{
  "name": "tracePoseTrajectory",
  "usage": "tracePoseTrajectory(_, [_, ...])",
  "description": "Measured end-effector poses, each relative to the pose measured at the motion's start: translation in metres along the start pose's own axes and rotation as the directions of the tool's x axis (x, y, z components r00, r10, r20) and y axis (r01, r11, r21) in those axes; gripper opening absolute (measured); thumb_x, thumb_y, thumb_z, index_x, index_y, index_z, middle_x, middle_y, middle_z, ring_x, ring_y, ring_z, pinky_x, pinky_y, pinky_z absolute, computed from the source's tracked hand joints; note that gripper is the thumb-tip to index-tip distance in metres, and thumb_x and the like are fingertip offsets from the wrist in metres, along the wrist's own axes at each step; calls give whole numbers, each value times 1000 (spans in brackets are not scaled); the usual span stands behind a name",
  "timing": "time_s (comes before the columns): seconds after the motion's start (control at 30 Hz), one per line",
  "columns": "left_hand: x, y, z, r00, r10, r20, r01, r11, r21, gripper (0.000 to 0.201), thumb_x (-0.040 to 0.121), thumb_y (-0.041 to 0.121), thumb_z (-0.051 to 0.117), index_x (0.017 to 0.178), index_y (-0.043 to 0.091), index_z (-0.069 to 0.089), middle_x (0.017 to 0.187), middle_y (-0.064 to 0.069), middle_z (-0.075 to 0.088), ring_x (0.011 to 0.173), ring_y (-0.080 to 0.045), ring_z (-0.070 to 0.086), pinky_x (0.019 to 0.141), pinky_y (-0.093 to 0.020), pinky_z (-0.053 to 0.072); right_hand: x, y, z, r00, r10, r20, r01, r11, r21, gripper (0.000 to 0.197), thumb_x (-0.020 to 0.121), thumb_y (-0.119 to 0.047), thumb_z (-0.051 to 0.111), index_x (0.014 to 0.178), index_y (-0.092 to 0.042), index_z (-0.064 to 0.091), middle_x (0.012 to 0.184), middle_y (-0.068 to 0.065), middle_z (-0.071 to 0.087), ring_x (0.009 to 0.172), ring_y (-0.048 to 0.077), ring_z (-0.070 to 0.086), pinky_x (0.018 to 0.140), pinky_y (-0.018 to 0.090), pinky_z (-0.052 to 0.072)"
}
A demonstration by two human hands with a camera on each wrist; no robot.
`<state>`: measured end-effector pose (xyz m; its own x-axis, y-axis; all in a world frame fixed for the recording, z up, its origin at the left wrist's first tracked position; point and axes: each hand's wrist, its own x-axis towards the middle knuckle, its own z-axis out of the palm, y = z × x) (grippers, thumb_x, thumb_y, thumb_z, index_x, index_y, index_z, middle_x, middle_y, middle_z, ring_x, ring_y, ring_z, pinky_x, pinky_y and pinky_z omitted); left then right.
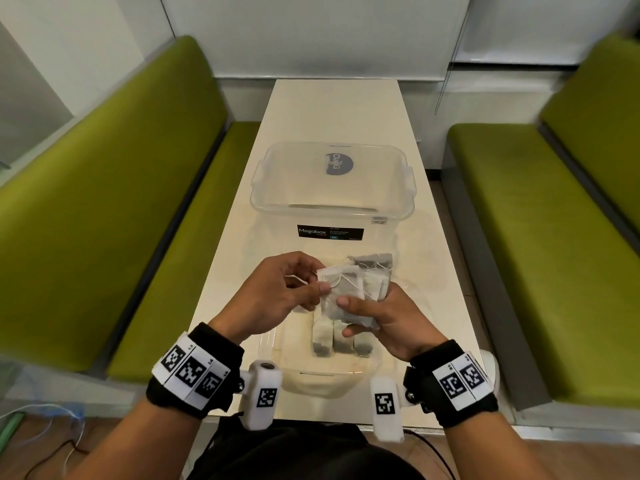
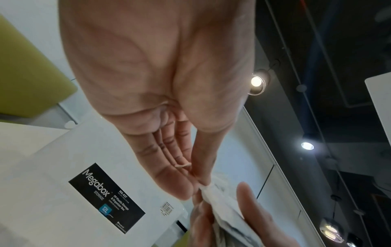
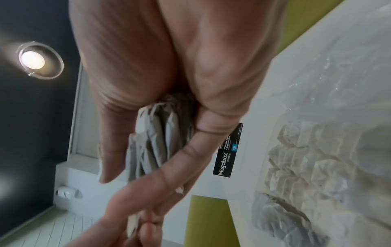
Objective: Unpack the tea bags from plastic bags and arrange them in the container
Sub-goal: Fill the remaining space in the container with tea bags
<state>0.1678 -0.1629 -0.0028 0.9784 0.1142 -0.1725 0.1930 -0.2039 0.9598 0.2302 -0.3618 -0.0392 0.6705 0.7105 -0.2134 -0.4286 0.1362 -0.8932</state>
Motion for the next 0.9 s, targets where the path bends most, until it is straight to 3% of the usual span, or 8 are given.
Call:
tracePoseTrajectory(0.1, [-1, 1, -1, 1000, 0, 6, 0, 1000, -15, 24, 87, 12, 78, 108, 5, 68, 99, -24, 68, 73, -23, 70, 69, -27, 60, 1, 1, -2, 999, -13, -37, 12, 1000, -20, 43, 83, -4, 78, 125, -8, 70, 117, 16, 75, 95, 26, 73, 61, 30, 59])
tracePoseTrajectory(0.2, [-2, 1, 1, 1000, -13, 19, 14, 999, -34, 32, 85, 17, 81, 114, 14, 67, 100, -22, 70, 81, -27, 71, 74, -30, 62, 1, 1, -2, 995, -62, -80, 50, 989, -139, 37, 83, -4, 80, 119, -13, 74, 110, 14, 77, 96, 28, 75, 60, 30, 57])
tracePoseTrajectory(0.3, [-1, -1, 2, 1000, -27, 15, 27, 999, -33, 35, 85, 16, 81, 116, 15, 66, 94, -26, 68, 79, -28, 71, 77, -34, 62, 1, 2, -2, 990, -86, -108, 65, 980, -189, 33, 84, -12, 81, 116, -15, 75, 105, 11, 79, 94, 27, 77, 59, 31, 56])
tracePoseTrajectory(0.37, [-1, -2, 2, 999, -39, 13, 39, 998, -47, 34, 86, 13, 80, 117, 12, 65, 90, -24, 70, 77, -30, 71, 76, -36, 61, 1, 3, 0, 986, -84, -142, 64, 988, -140, 30, 85, -24, 78, 113, -13, 76, 102, 12, 79, 87, 25, 75, 56, 30, 56])
tracePoseTrajectory(0.47, [-2, -3, 1, 998, -56, 12, 56, 995, -84, 32, 86, 10, 78, 115, 11, 66, 81, -11, 69, 73, -27, 71, 69, -29, 61, 3, 3, 0, 976, -56, -209, 50, 998, -33, 36, 89, -34, 70, 113, -7, 74, 101, 16, 78, 79, 24, 73, 51, 28, 55])
tracePoseTrajectory(0.6, [-3, -4, -3, 999, -39, 29, 41, 995, -94, 32, 88, 12, 76, 119, 9, 68, 94, -17, 71, 75, -27, 71, 70, -27, 59, 3, 0, -4, 970, -20, -244, 43, 995, 89, 29, 99, -26, 62, 118, -5, 71, 112, 21, 75, 86, 29, 72, 51, 28, 55])
tracePoseTrajectory(0.77, [-4, -6, -12, 999, -39, 37, 42, 996, -72, 30, 90, 12, 73, 119, 9, 69, 104, -16, 75, 82, -28, 71, 73, -26, 60, 5, -6, -15, 937, 40, -347, 53, 966, 254, 19, 96, -17, 66, 113, -10, 70, 98, 11, 76, 78, 21, 73, 52, 30, 59])
tracePoseTrajectory(0.9, [-4, -8, -18, 1000, -8, 18, 9, 1000, -13, 15, 94, 10, 69, 108, 7, 73, 99, -16, 74, 76, -15, 70, 71, -23, 57, 5, -7, -24, 919, 64, -390, 75, 941, 331, 16, 94, -10, 65, 110, -7, 70, 91, 11, 75, 72, 22, 73, 56, 31, 60])
